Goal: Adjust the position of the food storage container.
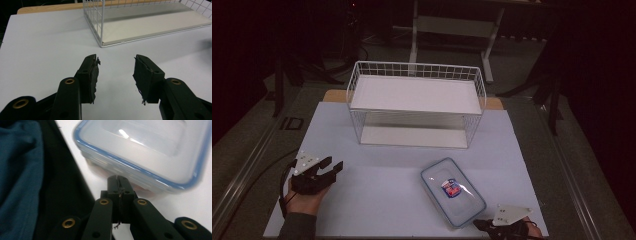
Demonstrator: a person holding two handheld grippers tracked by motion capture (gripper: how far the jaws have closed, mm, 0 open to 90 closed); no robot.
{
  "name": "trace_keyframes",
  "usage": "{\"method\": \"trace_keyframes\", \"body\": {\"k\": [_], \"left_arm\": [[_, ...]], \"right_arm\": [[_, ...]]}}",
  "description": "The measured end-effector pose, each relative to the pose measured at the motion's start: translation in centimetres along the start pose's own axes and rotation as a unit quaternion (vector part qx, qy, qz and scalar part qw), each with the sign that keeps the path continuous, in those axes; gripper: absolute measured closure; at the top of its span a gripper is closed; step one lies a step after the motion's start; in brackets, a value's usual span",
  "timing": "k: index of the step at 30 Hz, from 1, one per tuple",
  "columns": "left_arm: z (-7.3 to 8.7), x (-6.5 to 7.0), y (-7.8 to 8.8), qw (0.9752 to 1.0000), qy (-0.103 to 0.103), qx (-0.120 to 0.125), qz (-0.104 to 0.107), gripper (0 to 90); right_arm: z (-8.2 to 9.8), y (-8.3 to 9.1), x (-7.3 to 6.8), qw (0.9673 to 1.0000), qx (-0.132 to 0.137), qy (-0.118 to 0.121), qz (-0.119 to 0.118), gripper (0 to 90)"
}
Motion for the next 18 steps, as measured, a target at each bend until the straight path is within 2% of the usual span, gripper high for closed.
{"method": "trace_keyframes", "body": {"k": [5, 11, 14, 16, 18], "left_arm": [[0.1, 0.1, -0.2, 1.0000, -0.002, -0.004, 0.001, 53.3], [0.1, 0.2, -0.3, 1.0000, -0.006, -0.006, 0.001, 53.3], [0.2, 0.2, -0.3, 1.0000, -0.004, -0.007, 0.002, 53.3], [0.2, 0.2, -0.3, 1.0000, -0.004, -0.007, 0.003, 53.3], [0.2, 0.3, -0.3, 1.0000, -0.005, -0.007, 0.003, 53.3]], "right_arm": [[-0.3, 0.3, 1.6, 0.9989, 0.021, -0.038, 0.018, 89.5], [-1.0, -0.2, 3.5, 0.9963, 0.025, -0.073, 0.038, 89.4], [-1.3, -0.3, 4.5, 0.9943, 0.027, -0.090, 0.049, 88.7], [-1.5, -0.4, 4.8, 0.9938, 0.029, -0.096, 0.048, 88.5], [-1.7, -0.5, 5.8, 0.9911, 0.031, -0.116, 0.057, 88.6]]}}
Point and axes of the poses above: each handheld gripper's, and its own axes: y roughly backward along the jaws, z roughly out of its underside, x roughly to its right, the point moved 7 cm from there along -y, roughly forward along the jaws, and after that the axes turned 9 degrees about -x, right-handed, at the moved point
